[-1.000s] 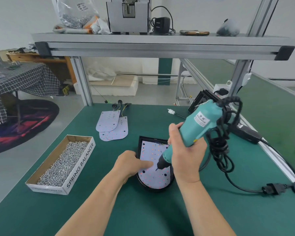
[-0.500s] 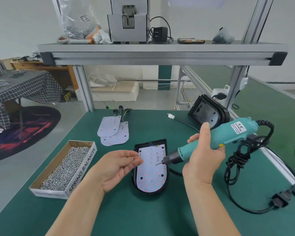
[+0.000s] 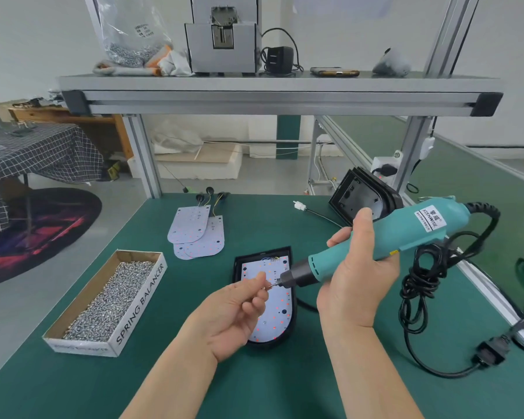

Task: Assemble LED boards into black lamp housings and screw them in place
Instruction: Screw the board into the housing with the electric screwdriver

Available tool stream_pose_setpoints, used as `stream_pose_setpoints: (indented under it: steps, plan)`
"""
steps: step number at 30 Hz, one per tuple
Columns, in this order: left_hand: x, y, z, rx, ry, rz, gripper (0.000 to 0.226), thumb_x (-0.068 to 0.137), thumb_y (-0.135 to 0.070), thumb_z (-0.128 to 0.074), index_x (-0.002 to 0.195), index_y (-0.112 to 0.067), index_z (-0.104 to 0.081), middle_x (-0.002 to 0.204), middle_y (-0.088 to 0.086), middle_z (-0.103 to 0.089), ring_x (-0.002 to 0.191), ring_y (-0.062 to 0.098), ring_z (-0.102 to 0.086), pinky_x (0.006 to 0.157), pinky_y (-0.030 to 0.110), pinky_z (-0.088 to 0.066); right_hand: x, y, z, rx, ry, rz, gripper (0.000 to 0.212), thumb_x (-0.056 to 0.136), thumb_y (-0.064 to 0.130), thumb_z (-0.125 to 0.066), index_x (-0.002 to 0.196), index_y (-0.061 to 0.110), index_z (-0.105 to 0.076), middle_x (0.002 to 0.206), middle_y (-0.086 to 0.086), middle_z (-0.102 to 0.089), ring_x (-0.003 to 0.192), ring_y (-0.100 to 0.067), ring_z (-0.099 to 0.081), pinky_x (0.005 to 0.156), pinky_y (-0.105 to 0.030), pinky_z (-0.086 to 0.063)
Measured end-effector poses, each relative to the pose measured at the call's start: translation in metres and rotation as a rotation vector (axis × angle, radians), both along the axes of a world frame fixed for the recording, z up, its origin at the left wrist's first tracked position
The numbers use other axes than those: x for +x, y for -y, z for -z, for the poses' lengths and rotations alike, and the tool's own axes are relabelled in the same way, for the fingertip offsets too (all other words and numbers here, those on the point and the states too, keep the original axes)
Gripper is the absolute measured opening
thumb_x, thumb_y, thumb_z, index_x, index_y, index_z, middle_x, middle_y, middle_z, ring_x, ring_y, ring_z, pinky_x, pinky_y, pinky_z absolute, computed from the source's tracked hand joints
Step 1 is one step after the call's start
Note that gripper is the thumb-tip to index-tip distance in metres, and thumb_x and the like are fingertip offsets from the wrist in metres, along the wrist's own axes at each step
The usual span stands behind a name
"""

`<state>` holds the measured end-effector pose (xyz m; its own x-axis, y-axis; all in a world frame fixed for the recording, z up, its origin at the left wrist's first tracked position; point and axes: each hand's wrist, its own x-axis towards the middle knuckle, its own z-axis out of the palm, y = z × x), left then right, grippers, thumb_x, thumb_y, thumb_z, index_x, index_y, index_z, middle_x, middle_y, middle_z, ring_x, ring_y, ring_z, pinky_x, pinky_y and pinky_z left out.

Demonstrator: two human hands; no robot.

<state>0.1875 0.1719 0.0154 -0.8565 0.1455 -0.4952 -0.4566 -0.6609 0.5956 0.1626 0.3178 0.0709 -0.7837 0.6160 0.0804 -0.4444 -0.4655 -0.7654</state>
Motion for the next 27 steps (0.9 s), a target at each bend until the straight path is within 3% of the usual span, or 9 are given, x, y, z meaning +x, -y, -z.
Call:
stream_pose_setpoints:
  steps: [6, 11, 23, 27]
  plan:
    - [0.001, 0.003, 0.006, 0.1, -0.03, -0.001, 0.025, 0.062, 0.008, -0.07, 0.086, 0.016, -0.074, 0.082, 0.021, -0.069, 0.067, 0.022, -0.072, 0.05, 0.017, -0.056, -0.001, -0.004, 0.001, 0.021, -0.014, 0.027, 0.023, 0.086, 0.037, -0.071, 0.079, 0.026, -0.052, 0.057, 0.002, -0.058, 0.057, -0.014, -0.053, 0.061, -0.026, -0.047]
    - [0.0, 0.002, 0.007, 0.068, -0.033, 0.006, 0.02, 0.064, 0.011, -0.068, 0.082, 0.014, -0.075, 0.08, 0.021, -0.068, 0.066, 0.023, -0.072, 0.051, 0.019, -0.057, -0.002, -0.007, 0.002, 0.022, -0.012, 0.032, 0.024, 0.086, 0.038, -0.07, 0.081, 0.024, -0.052, 0.057, 0.002, -0.058, 0.057, -0.013, -0.054, 0.06, -0.022, -0.047]
    - [0.0, 0.002, 0.011, -0.004, -0.048, -0.003, 0.012, 0.063, 0.01, -0.071, 0.073, 0.007, -0.076, 0.075, 0.019, -0.067, 0.064, 0.023, -0.072, 0.051, 0.018, -0.057, 0.0, -0.004, 0.005, 0.062, -0.027, 0.012, 0.028, 0.085, 0.037, -0.07, 0.063, 0.029, -0.056, 0.054, 0.002, -0.056, 0.053, -0.014, -0.051, 0.057, -0.025, -0.044]
    - [0.0, 0.001, 0.011, -0.026, -0.062, 0.004, 0.01, 0.063, 0.01, -0.072, 0.07, 0.004, -0.076, 0.074, 0.018, -0.068, 0.065, 0.022, -0.072, 0.051, 0.018, -0.056, -0.002, -0.004, 0.005, 0.053, -0.021, 0.022, 0.027, 0.086, 0.036, -0.07, 0.072, 0.023, -0.051, 0.054, 0.002, -0.056, 0.053, -0.014, -0.051, 0.059, -0.026, -0.045]
